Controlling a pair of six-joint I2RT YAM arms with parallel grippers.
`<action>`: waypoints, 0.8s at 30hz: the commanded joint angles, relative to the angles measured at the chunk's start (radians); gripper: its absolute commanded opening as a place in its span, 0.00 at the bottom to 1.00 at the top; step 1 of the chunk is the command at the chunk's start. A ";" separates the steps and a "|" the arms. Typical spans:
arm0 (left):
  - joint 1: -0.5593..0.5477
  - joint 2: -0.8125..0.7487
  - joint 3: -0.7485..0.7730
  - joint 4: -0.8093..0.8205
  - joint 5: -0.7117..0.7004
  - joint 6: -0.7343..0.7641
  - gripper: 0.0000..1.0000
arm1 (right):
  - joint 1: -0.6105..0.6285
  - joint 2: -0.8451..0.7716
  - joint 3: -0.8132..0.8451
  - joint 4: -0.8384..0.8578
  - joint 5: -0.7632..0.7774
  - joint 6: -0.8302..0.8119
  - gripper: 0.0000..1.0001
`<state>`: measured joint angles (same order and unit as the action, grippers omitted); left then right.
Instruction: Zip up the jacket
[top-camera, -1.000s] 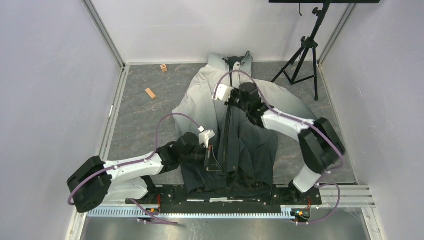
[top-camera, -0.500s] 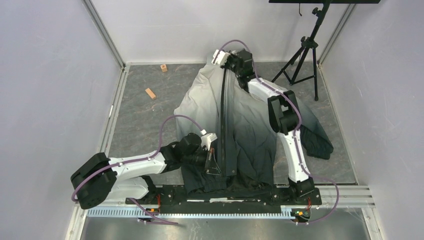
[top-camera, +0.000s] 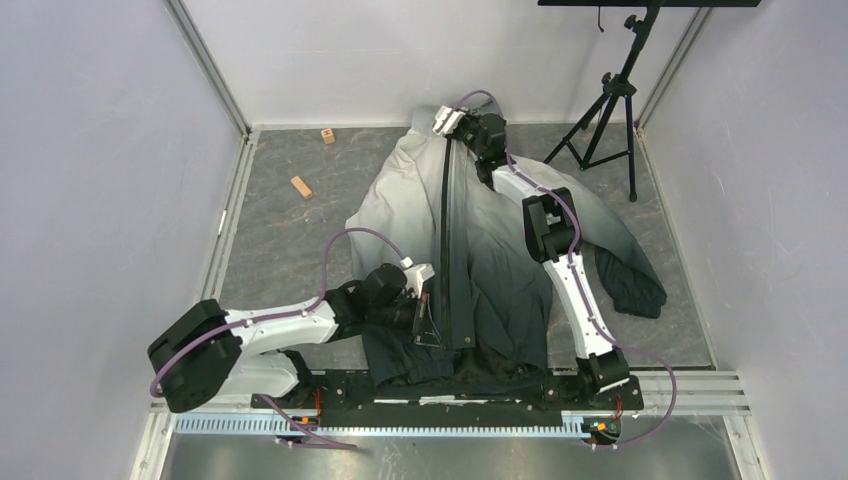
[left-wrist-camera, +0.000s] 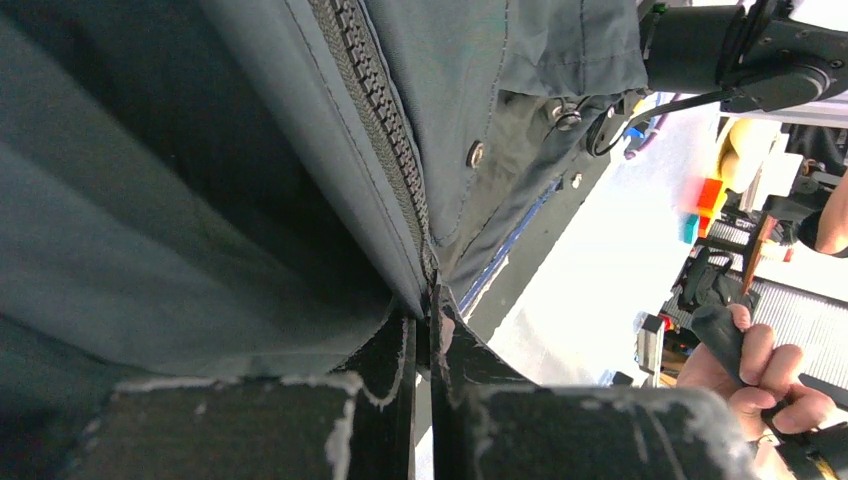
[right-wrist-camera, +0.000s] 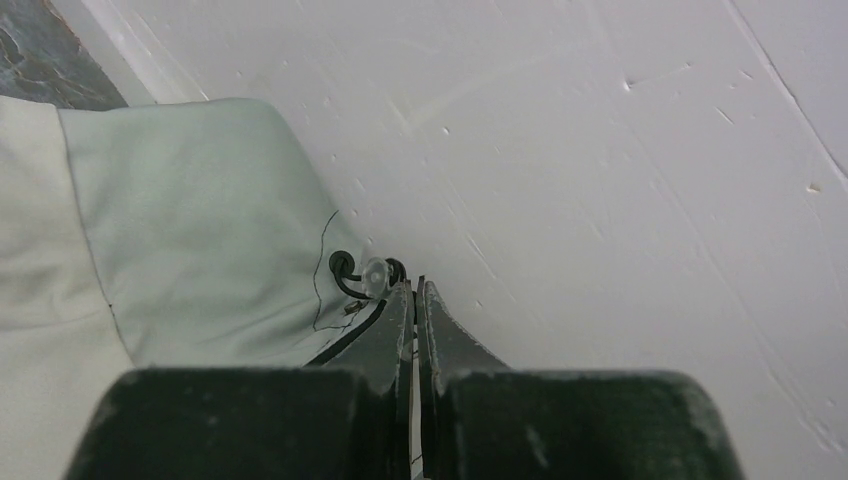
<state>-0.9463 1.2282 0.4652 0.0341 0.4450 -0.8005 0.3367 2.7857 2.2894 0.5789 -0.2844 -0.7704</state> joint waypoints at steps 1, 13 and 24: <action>-0.032 0.032 0.006 -0.069 0.109 -0.013 0.02 | -0.055 0.003 0.081 0.181 0.051 -0.003 0.00; -0.020 -0.068 0.036 -0.092 -0.051 0.012 0.73 | -0.004 -0.441 -0.371 0.076 0.221 0.156 0.98; 0.094 -0.353 0.202 -0.399 -0.137 0.162 1.00 | 0.209 -1.329 -1.092 -0.530 0.649 0.723 0.98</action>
<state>-0.8818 0.9638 0.5484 -0.2127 0.3859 -0.7448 0.4767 1.7233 1.3632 0.3447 0.1463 -0.3897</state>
